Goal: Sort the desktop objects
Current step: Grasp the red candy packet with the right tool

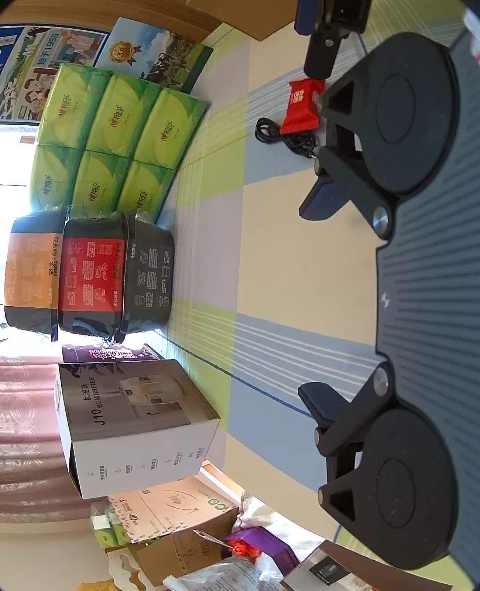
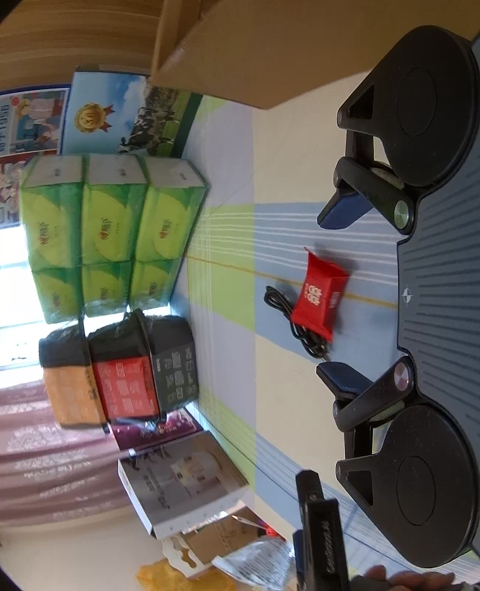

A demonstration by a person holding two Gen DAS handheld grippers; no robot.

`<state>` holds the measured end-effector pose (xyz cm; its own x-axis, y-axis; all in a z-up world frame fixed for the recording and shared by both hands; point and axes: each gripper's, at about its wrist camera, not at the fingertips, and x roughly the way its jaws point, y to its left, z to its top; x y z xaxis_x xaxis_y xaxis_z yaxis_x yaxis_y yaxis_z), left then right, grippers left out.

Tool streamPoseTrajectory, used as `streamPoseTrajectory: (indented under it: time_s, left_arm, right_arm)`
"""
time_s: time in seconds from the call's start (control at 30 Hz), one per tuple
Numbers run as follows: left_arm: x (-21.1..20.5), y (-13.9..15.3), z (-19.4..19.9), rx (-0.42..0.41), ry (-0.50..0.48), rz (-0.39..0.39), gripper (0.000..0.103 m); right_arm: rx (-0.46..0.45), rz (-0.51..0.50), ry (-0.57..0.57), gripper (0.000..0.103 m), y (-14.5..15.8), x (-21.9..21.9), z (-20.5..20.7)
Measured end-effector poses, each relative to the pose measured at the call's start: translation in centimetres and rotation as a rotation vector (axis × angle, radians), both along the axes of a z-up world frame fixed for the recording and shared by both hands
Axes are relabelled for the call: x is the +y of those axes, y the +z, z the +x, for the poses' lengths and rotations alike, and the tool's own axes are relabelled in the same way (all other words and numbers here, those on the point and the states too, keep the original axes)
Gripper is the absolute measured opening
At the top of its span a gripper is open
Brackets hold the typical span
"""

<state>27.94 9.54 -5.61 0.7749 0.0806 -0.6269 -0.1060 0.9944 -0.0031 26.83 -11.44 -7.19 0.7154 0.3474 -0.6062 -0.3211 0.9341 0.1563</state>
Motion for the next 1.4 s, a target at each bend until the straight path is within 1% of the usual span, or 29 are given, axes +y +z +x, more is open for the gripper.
streamPoseTrajectory:
  time_s: [0.13,0.2,0.4,0.5,0.57,0.67,0.77,0.83,0.87,1.03,1.27,1.3,1.37,1.4]
  left_arm:
    - [0.0,-0.4,1.1,-0.015,-0.025,0.014,0.092]
    - [0.1,-0.5,1.4,-0.021,-0.038,0.007,0.091]
    - [0.7,-1.2,1.8,-0.010,0.002,-0.027,0.091]
    - [0.4,-1.4,1.8,-0.005,-0.010,-0.004,0.091]
    - [0.4,-1.5,1.9,-0.005,-0.011,-0.003,0.091]
    - [0.3,-1.7,1.9,-0.006,-0.017,-0.017,0.091]
    - [0.0,-1.8,1.9,-0.006,-0.040,-0.004,0.091]
    - [-0.3,-1.9,1.9,-0.005,-0.054,0.001,0.091]
    - [-0.4,-2.0,1.9,-0.006,-0.062,-0.001,0.091]
    - [-1.2,-2.1,2.0,-0.006,-0.098,-0.001,0.091]
    - [-3.2,-2.1,2.4,-0.020,-0.179,-0.005,0.091]
    - [-3.5,-2.1,2.6,-0.025,-0.189,-0.002,0.090]
    - [-4.2,-2.0,3.0,-0.029,-0.226,-0.010,0.084]
    - [-4.5,-2.0,3.2,-0.031,-0.244,-0.016,0.079]
  right_arm:
    - [0.017,-0.011,-0.006,0.074,-1.4,0.6,1.5]
    - [0.022,-0.015,-0.008,0.074,-1.8,0.9,1.9]
    - [0.011,-0.036,-0.003,0.074,-2.6,2.2,3.0]
    - [0.024,-0.045,-0.016,0.072,-3.3,2.6,3.5]
    - [0.029,-0.051,-0.015,0.069,-3.7,2.7,3.8]
    - [0.014,-0.055,-0.020,0.066,-3.9,2.7,3.9]
    - [0.004,-0.068,-0.020,0.059,-3.9,2.7,3.8]
    - [0.001,-0.081,-0.018,0.052,-3.8,2.6,3.6]
    - [0.002,-0.083,-0.015,0.051,-3.8,2.5,3.6]
    - [0.015,-0.081,-0.019,0.040,-3.6,1.8,3.6]
    - [0.009,-0.094,-0.052,0.038,-3.4,0.0,3.8]
    - [0.009,-0.095,-0.060,0.038,-3.4,-0.3,3.8]
    - [0.009,-0.096,-0.073,0.038,-3.3,-0.9,4.0]
    - [0.011,-0.095,-0.079,0.038,-3.3,-1.2,4.1]
